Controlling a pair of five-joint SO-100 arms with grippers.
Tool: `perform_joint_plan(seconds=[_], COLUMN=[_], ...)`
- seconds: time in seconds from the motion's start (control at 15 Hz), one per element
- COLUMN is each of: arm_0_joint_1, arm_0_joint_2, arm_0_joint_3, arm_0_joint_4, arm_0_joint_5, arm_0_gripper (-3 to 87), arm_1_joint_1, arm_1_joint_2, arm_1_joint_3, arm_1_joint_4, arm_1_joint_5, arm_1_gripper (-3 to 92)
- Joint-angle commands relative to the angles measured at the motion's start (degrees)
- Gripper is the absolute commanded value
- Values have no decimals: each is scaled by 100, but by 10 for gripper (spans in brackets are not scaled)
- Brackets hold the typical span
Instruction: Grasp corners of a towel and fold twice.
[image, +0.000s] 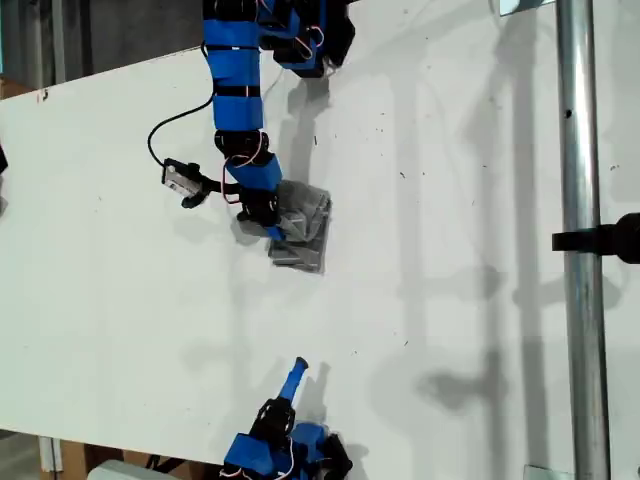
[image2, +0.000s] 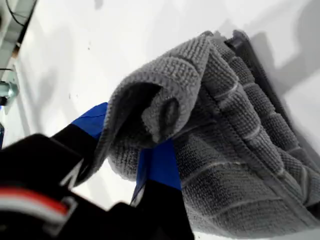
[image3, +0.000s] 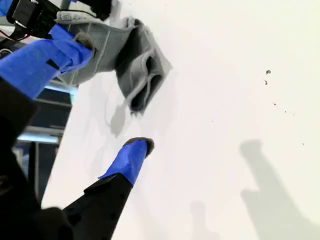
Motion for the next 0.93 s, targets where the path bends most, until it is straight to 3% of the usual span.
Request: perform_joint_plan(seconds=[0.0,0.07,0.2,0.4,0.47,0.53,0.67,0.8,0.87], arm_0_joint_1=[62,62,62,62,62,62,-123,-290,-281], arm_0_joint_2=[26,26,44,176,396,809,2628,3322,3322], arm_0_joint_3=[-26,-26,-9,123,316,721,2145,3103,3401], arm_0_joint_4=[-88,-88,-97,-325,-606,-1037,-1758,-2004,-2039], arm_0_joint_5=[-18,-18,-9,132,220,246,-88,-272,-633], arm_0_gripper=[315,313,311,277,253,233,169,139,139], arm_1_joint_1=[79,79,316,659,782,870,642,431,299], arm_1_joint_2=[53,308,1784,4087,4869,5502,7093,9193,9000], arm_1_joint_3=[0,211,1679,1916,2092,2426,3445,4447,4702], arm_1_joint_4=[-360,-580,-2329,-475,492,1740,3419,5212,5203], arm_1_joint_5=[53,44,-53,-457,-369,-26,510,1002,993], arm_1_gripper=[215,295,148,138,113,90,-2,-2,-2])
